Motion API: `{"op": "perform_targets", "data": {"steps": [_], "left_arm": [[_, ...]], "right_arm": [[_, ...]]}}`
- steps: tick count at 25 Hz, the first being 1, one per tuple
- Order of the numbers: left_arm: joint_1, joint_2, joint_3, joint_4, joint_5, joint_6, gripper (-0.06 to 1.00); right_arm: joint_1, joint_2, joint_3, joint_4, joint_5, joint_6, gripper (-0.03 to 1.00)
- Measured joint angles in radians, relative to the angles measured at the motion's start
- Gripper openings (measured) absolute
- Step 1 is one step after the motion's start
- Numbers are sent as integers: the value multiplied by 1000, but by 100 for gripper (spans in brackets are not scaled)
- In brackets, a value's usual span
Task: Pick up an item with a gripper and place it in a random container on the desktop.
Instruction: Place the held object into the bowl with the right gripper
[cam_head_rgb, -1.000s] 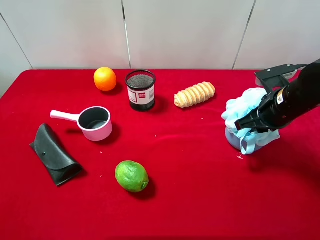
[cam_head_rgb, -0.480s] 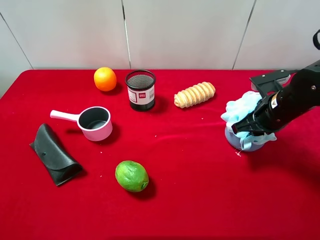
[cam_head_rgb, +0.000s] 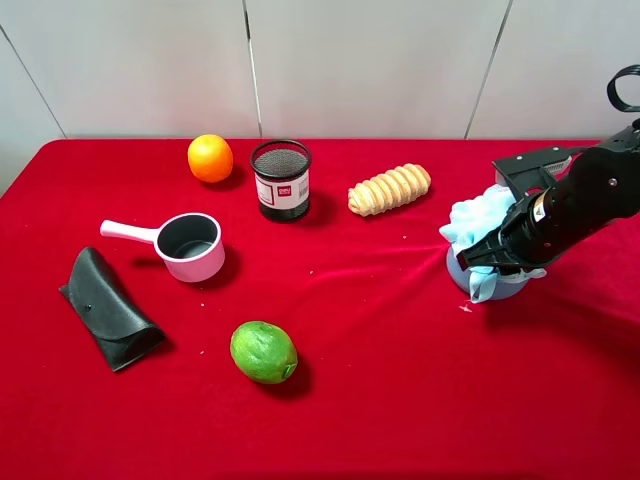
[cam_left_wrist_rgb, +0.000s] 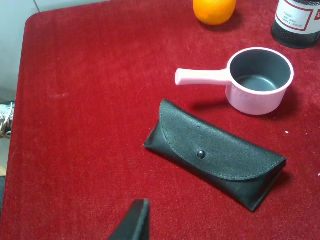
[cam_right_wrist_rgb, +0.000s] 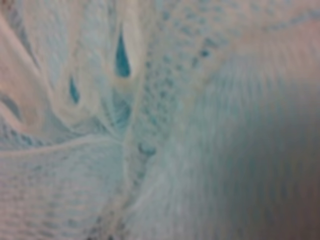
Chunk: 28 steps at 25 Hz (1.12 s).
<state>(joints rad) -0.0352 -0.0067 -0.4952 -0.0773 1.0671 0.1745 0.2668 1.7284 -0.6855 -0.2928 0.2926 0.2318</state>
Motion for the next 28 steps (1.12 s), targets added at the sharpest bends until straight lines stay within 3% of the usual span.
{"op": "perform_targets", "data": {"steps": [22,28], "left_arm": [[0,0,0,0,0,0,99],[0,0,0,0,0,0,99]], "right_arm": [[0,0,0,0,0,0,21],[0,0,0,3,0,0,29]]}}
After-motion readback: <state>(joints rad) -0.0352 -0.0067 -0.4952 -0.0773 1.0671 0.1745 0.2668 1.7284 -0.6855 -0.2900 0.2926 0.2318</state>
